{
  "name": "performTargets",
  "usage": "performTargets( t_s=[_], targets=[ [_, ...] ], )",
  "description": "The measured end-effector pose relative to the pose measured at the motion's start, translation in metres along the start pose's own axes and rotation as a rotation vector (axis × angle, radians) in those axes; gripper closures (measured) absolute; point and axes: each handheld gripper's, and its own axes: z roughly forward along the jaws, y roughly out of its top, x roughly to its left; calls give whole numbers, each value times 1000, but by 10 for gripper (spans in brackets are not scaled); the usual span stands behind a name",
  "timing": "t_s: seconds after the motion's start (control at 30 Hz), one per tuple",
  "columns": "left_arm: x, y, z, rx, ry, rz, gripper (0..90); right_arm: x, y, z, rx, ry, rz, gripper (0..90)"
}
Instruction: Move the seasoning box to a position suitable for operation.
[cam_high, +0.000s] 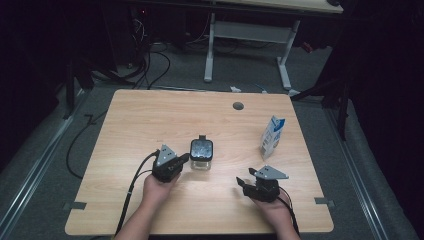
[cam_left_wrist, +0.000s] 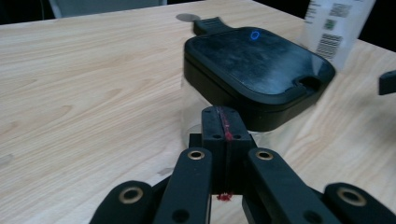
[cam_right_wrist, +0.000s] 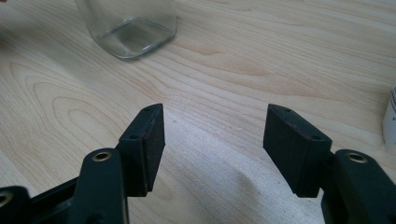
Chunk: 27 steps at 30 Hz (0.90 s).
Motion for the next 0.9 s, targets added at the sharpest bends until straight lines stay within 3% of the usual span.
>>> performTargets(
  t_s=[0.57, 0.9],
  targets=[
    [-41, -1, 4, 4, -76, 48, 899, 0, 0, 1, 0, -2, -3, 388],
    [-51, 0, 4, 11, -96, 66, 896, 0, 0, 0, 1, 1, 4, 388]
  ],
)
